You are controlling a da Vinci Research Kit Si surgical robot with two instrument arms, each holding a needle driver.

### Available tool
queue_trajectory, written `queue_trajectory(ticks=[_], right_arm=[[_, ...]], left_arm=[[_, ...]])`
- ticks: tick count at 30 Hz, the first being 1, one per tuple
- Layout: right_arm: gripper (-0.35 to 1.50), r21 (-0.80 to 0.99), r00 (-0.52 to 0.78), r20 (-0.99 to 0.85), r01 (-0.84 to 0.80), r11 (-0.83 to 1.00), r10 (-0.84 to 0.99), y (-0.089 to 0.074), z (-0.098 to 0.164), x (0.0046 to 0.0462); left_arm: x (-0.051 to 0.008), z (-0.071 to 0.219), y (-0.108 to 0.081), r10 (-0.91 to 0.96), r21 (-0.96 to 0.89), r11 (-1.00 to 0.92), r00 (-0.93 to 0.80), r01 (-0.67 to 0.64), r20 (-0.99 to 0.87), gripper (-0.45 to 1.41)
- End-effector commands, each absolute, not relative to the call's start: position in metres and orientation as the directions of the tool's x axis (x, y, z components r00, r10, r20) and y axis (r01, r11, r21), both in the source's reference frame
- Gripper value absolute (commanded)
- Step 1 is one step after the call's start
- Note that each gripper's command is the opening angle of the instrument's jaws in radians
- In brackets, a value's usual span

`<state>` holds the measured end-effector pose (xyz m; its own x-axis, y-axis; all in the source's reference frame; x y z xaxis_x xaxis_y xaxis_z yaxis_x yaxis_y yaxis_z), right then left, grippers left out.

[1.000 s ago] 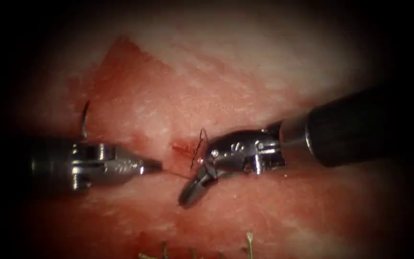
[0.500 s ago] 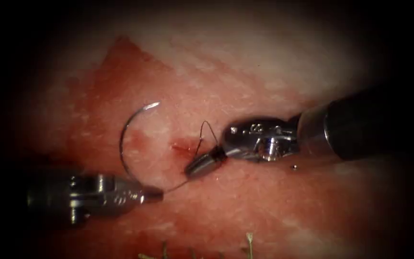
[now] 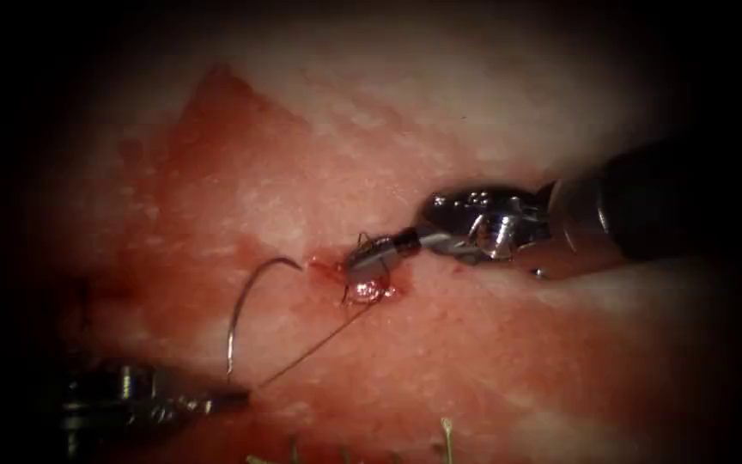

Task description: Wound Closure

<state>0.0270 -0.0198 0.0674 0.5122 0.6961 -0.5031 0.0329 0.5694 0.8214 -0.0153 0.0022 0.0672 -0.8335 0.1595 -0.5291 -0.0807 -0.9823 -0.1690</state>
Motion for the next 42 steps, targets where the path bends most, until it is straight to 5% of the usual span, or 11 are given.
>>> queue_trajectory(ticks=[1,42], right_arm=[[-0.35,0.824,0.518,-0.491,0.015,0.567,0.7,-0.02,0.068,0.0265],[-0.35,0.759,0.571,-0.512,-0.051,0.65,0.642,-0.017,0.068,0.0265]], left_arm=[[-0.015,0.067,0.001,0.159,-0.17,-0.982,-0.838,-0.081,-0.522,-0.45],[-0.0134,0.058,-0.005,0.166,-0.168,-0.981,-0.852,-0.093,-0.496,-0.45]])
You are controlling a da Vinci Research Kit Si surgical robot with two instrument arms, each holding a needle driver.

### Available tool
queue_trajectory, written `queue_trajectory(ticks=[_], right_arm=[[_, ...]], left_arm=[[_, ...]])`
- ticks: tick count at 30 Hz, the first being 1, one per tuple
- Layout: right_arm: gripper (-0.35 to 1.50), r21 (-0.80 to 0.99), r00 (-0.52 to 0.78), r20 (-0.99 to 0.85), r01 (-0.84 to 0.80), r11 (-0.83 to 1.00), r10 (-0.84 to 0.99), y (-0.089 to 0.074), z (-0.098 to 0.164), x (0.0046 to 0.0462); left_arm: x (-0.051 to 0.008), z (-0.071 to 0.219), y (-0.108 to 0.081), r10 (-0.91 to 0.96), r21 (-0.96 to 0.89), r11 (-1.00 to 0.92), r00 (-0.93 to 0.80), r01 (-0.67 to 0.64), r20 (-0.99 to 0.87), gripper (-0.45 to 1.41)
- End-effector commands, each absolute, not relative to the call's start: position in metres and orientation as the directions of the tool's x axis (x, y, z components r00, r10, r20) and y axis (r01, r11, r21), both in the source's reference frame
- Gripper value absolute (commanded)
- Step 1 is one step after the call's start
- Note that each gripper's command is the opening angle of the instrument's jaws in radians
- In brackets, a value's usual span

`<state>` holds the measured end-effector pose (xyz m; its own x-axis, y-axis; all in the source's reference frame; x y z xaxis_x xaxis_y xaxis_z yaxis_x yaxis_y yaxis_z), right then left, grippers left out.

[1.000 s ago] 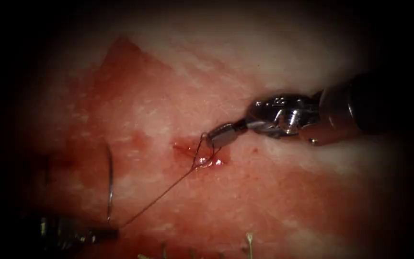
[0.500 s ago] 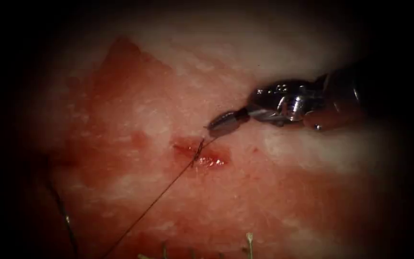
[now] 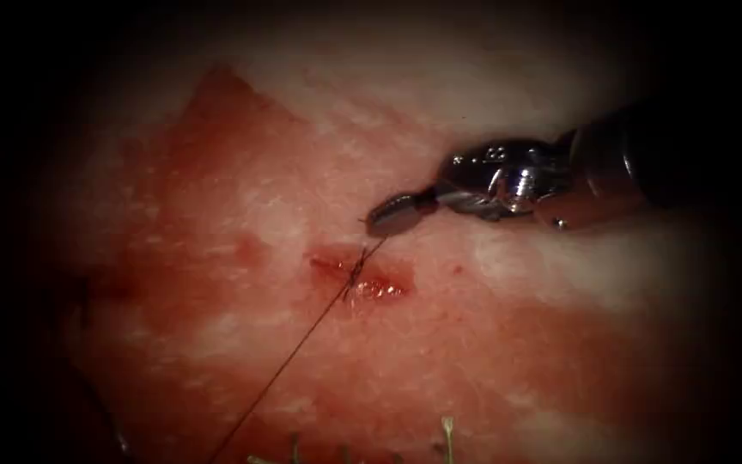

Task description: Wound Closure

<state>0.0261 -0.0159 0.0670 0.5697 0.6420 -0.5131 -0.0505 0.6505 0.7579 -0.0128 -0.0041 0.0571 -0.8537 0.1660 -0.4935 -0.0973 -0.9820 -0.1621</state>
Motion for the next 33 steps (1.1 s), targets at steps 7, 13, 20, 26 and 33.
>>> queue_trajectory(ticks=[7,13,20,26,33], right_arm=[[-0.35,0.736,0.572,-0.52,-0.077,0.673,0.634,-0.0158,0.068,0.026],[-0.35,0.717,0.568,-0.528,-0.101,0.69,0.631,-0.0155,0.0681,0.0256],[-0.35,0.709,0.568,-0.529,-0.113,0.696,0.631,-0.0151,0.0681,0.0253],[-0.35,0.703,0.569,-0.535,-0.11,0.703,0.624,-0.015,0.0682,0.0254],[-0.35,0.702,0.561,-0.534,-0.122,0.701,0.632,-0.0149,0.0683,0.0255]], left_arm=[[-0.0135,0.0585,-0.007,0.149,-0.162,-0.984,-0.852,-0.076,-0.503,-0.45],[-0.0131,0.0588,-0.0083,0.156,-0.171,-0.982,-0.85,-0.079,-0.503,-0.45],[-0.0124,0.0589,-0.0092,0.158,-0.178,-0.981,-0.851,-0.077,-0.5,-0.45],[-0.0115,0.0592,-0.0104,0.155,-0.188,-0.98,-0.857,-0.07,-0.491,-0.45],[-0.0107,0.0591,-0.0103,0.163,-0.196,-0.978,-0.855,-0.073,-0.492,-0.45]])
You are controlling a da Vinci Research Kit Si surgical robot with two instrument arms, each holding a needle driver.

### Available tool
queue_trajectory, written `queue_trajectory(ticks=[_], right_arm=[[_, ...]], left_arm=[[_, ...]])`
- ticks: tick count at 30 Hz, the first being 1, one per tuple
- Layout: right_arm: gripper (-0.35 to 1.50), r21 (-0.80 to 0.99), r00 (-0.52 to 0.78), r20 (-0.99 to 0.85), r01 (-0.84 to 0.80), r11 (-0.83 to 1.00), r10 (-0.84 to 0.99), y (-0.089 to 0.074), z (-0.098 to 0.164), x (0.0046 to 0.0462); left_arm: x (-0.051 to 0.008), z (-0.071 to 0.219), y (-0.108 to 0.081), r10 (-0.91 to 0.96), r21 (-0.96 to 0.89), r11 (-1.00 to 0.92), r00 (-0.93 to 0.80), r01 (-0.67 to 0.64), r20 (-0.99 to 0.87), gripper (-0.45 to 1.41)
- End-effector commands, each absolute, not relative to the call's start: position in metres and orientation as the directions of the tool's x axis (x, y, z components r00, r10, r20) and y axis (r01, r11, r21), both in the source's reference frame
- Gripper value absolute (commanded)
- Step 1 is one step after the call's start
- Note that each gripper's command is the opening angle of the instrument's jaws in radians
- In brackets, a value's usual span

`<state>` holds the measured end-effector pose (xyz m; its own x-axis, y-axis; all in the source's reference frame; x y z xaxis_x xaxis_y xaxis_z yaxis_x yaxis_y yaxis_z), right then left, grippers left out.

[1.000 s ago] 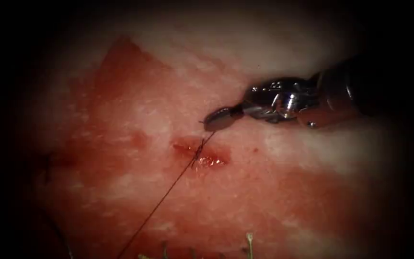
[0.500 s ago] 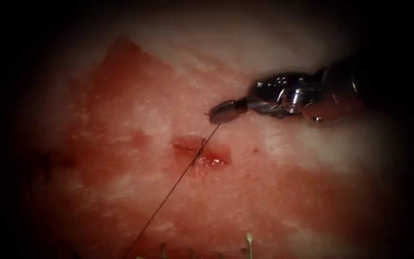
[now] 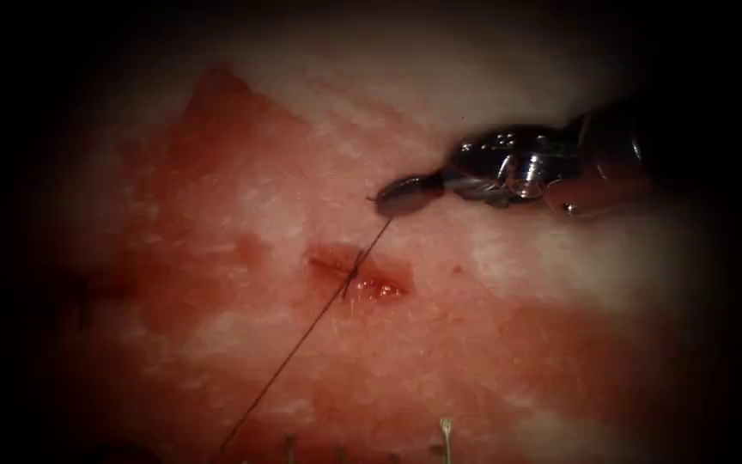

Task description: Wound Closure

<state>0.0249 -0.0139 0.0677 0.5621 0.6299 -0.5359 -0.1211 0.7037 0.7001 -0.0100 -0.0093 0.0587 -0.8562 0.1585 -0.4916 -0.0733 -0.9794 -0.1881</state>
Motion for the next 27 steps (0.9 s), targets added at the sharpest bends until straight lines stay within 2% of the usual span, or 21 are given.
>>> queue_trajectory(ticks=[1,6,7,9,10,11,12,14,21,27], right_arm=[[-0.35,0.702,0.561,-0.533,-0.125,0.701,0.633,-0.015,0.068,0.0256],[-0.35,0.725,0.535,-0.544,-0.088,0.683,0.646,-0.017,0.068,0.0258],[-0.3,0.728,0.518,-0.552,-0.083,0.68,0.654,-0.017,0.068,0.0258],[0.12,0.725,0.491,-0.563,-0.094,0.683,0.665,-0.017,0.068,0.0258],[0.12,0.725,0.491,-0.563,-0.094,0.683,0.665,-0.017,0.068,0.0258],[0.79,0.724,0.456,-0.575,-0.103,0.682,0.679,-0.018,0.067,0.0258],[1.11,0.731,0.419,-0.584,-0.099,0.675,0.695,-0.018,0.067,0.0257],[1.26,0.74,0.369,-0.593,-0.102,0.665,0.716,-0.018,0.067,0.0253],[1.28,0.738,0.255,-0.606,-0.175,0.652,0.754,-0.019,0.066,0.0226],[1.28,0.704,0.159,-0.617,-0.325,0.631,0.77,-0.021,0.064,0.0174]], left_arm=[[-0.0108,0.059,-0.01,0.164,-0.199,-0.977,-0.855,-0.072,-0.493,-0.45],[-0.0111,0.058,-0.008,0.178,-0.198,-0.976,-0.85,-0.089,-0.495,-0.45],[-0.0112,0.058,-0.007,0.183,-0.195,-0.976,-0.846,-0.096,-0.501,-0.45],[-0.0113,0.057,-0.006,0.202,-0.188,-0.975,-0.836,-0.121,-0.51,-0.45],[-0.0113,0.057,-0.006,0.202,-0.188,-0.975,-0.836,-0.121,-0.51,-0.45],[-0.0115,0.056,-0.004,0.206,-0.177,-0.975,-0.828,-0.131,-0.522,-0.45],[-0.0118,0.056,-0.002,0.205,-0.167,-0.977,-0.817,-0.135,-0.539,-0.45],[-0.0121,0.055,-0.001,0.209,-0.161,-0.977,-0.806,-0.142,-0.554,-0.45],[-0.0132,0.053,0.004,0.198,-0.13,-0.98,-0.778,-0.15,-0.597,-0.45],[-0.015,0.052,0.009,0.18,-0.096,-0.983,-0.76,-0.155,-0.625,-0.45]])
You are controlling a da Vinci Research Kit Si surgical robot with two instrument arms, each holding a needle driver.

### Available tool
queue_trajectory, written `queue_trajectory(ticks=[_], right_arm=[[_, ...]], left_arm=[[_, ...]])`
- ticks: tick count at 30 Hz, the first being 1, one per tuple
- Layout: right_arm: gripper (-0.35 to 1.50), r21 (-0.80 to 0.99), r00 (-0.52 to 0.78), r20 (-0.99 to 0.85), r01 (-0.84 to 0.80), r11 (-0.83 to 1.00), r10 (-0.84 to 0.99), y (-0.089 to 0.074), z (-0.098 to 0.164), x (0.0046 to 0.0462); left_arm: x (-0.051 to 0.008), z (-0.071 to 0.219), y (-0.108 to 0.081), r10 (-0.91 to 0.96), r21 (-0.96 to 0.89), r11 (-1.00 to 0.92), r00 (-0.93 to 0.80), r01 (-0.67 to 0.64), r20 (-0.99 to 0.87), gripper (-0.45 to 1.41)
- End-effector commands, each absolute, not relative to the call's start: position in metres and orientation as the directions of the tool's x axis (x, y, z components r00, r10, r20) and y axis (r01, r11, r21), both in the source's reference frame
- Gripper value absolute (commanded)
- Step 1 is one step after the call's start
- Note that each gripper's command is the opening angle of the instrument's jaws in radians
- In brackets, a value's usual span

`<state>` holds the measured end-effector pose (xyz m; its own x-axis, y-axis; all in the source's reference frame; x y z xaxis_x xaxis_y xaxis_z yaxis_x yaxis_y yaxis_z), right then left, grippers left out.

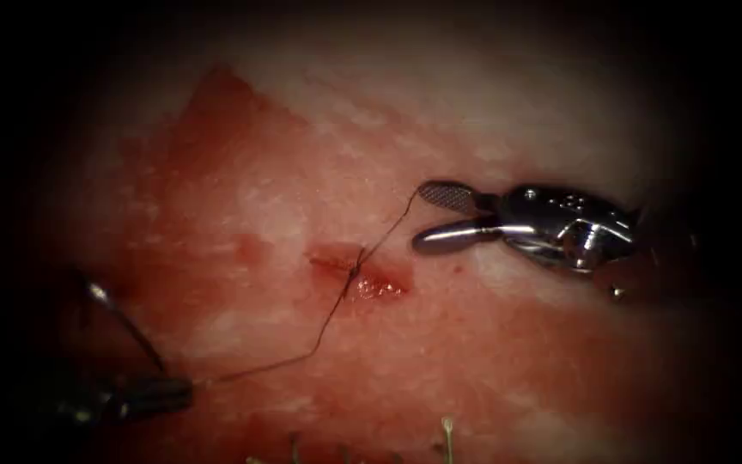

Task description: Wound Closure

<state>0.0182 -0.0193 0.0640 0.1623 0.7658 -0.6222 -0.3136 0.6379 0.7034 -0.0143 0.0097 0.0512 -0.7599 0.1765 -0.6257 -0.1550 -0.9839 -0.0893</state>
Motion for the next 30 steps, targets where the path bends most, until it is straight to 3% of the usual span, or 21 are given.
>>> queue_trajectory(ticks=[1,4,6,9,12,14,15,16,22,30], right_arm=[[1.28,0.698,0.145,-0.623,-0.342,0.63,0.769,-0.021,0.064,0.0166],[1.25,0.667,0.091,-0.643,-0.42,0.615,0.76,-0.023,0.064,0.013],[1.23,0.664,0.082,-0.645,-0.431,0.61,0.76,-0.024,0.063,0.0127],[0.94,0.675,0.065,-0.639,-0.431,0.599,0.767,-0.026,0.062,0.0133],[0.47,0.702,0.033,-0.633,-0.395,0.592,0.773,-0.027,0.061,0.0154],[-0.18,0.708,0.007,-0.633,-0.4,0.582,0.774,-0.027,0.06,0.017],[-0.18,0.708,0.007,-0.633,-0.4,0.582,0.774,-0.027,0.06,0.017],[-0.35,0.702,0.0,-0.64,-0.406,0.584,0.769,-0.027,0.06,0.018],[-0.35,0.679,-0.014,-0.66,-0.437,0.59,0.751,-0.027,0.06,0.0223],[-0.35,0.669,-0.012,-0.667,-0.449,0.592,0.745,-0.027,0.06,0.0241]], left_arm=[[-0.0154,0.052,0.01,0.171,-0.086,-0.985,-0.759,-0.151,-0.628,-0.45],[-0.0168,0.052,0.013,0.159,-0.075,-0.987,-0.761,-0.144,-0.63,-0.45],[-0.0172,0.053,0.014,0.151,-0.07,-0.988,-0.761,-0.138,-0.63,-0.45],[-0.0188,0.054,0.015,0.145,-0.071,-0.989,-0.751,-0.13,-0.644,-0.45],[-0.0203,0.055,0.016,0.134,-0.072,-0.991,-0.746,-0.115,-0.652,-0.45],[-0.0208,0.056,0.017,0.127,-0.073,-0.992,-0.744,-0.105,-0.656,-0.45],[-0.0208,0.056,0.017,0.127,-0.073,-0.992,-0.744,-0.105,-0.656,-0.45],[-0.021,0.057,0.018,0.125,-0.076,-0.992,-0.744,-0.1,-0.656,-0.45],[-0.0213,0.06,0.018,0.108,-0.077,-0.994,-0.745,-0.076,-0.659,-0.45],[-0.0229,0.063,0.018,0.106,-0.087,-0.994,-0.747,-0.064,-0.657,-0.45]])
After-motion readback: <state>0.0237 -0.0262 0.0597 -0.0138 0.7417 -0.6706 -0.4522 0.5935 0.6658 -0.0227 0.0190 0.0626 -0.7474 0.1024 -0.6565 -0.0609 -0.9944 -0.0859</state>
